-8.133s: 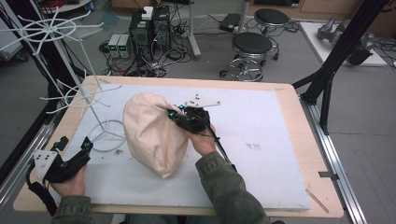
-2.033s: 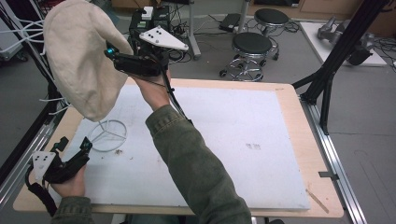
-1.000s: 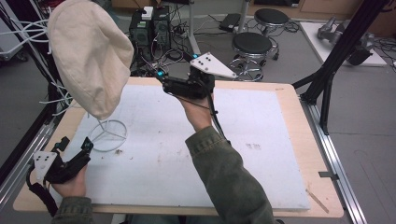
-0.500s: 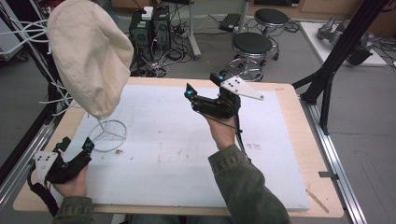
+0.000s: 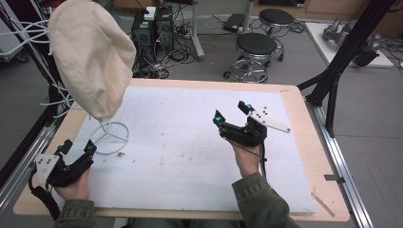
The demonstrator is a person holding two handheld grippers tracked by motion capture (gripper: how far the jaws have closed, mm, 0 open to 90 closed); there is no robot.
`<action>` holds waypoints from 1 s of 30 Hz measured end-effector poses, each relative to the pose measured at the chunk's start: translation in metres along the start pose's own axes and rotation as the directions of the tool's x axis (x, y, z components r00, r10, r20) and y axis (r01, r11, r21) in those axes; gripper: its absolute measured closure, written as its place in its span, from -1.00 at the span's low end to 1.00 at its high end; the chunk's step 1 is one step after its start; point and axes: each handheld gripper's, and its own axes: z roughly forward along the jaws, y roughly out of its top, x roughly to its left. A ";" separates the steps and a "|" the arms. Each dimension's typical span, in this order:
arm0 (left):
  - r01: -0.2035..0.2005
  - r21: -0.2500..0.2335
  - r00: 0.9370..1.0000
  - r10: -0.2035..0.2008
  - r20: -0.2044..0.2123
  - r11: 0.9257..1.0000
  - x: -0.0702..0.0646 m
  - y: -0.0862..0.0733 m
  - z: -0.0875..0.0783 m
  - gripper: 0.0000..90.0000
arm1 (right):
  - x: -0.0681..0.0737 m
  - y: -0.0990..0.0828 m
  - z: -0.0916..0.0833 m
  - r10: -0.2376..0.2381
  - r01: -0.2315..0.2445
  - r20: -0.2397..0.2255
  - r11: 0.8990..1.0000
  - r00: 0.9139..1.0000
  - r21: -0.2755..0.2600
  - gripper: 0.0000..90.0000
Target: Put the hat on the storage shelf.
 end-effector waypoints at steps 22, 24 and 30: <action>0.002 0.005 1.000 -0.002 0.002 1.000 0.000 -0.002 0.002 -0.44 | -0.049 -0.051 -0.054 -0.018 0.011 0.210 0.999 0.978 0.036 -0.76; 0.000 0.005 1.000 0.000 0.001 1.000 0.000 -0.002 0.002 -0.44 | -0.052 -0.054 -0.058 -0.026 0.021 0.235 1.000 0.972 0.024 -0.76; -0.001 0.006 1.000 0.001 0.000 1.000 0.000 -0.002 0.002 -0.44 | -0.056 -0.064 -0.066 -0.023 0.004 0.325 0.998 0.946 0.058 -0.76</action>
